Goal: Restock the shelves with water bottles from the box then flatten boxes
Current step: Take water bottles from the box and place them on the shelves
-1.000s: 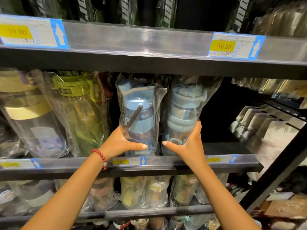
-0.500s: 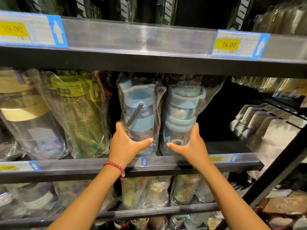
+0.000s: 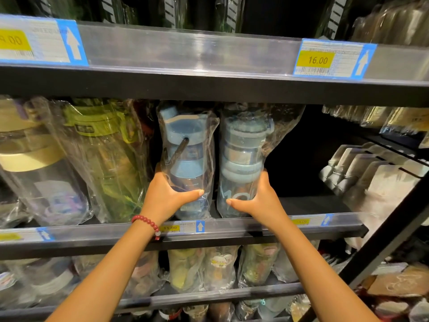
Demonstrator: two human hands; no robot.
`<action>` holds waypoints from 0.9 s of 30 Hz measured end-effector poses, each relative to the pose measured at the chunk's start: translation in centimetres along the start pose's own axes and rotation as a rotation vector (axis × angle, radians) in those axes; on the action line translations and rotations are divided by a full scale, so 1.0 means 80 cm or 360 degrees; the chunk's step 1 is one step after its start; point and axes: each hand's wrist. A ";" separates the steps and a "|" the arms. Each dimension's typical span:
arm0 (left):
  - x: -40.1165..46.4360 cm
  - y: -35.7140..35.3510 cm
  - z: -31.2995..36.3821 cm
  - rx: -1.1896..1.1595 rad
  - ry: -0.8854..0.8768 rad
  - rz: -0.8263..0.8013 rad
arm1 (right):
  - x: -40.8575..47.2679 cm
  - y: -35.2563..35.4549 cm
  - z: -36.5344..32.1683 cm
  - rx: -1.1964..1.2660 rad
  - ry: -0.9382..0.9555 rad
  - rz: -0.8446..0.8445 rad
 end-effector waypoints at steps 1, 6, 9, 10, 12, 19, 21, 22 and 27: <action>0.000 0.001 0.000 -0.0011 -0.0008 -0.0010 | 0.001 -0.001 -0.001 0.0008 -0.0003 -0.0013; -0.006 0.002 0.001 -0.0012 -0.0025 0.0001 | 0.000 -0.003 -0.001 0.0025 0.0002 -0.0035; -0.017 0.001 0.008 -0.0019 -0.0067 0.0017 | -0.002 0.000 0.000 0.0036 0.0000 -0.0049; -0.018 0.002 0.007 -0.0030 -0.0072 -0.0002 | -0.002 0.001 0.000 0.0050 -0.0001 -0.0051; -0.025 0.004 0.013 -0.0038 -0.0084 -0.0020 | -0.001 0.001 0.001 0.0082 0.0005 -0.0054; -0.054 0.005 0.009 -0.0026 -0.0208 0.0171 | -0.019 0.021 -0.001 0.0121 0.0058 0.0083; -0.075 0.004 0.001 -0.0040 -0.0245 0.0265 | -0.037 0.024 0.000 -0.0083 0.0145 0.0204; -0.086 0.003 -0.005 -0.0046 -0.0268 0.0319 | -0.049 0.023 0.000 -0.0189 0.0225 0.0254; -0.154 0.004 -0.064 0.0449 -0.0418 0.0579 | -0.108 -0.027 0.006 -0.0492 0.0765 0.0106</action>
Point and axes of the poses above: each hand's wrist, its own x-axis towards the middle knuckle, its own y-axis out of the back of the hand, z = x × y, and after that the axes turned 8 degrees about y, right-handed
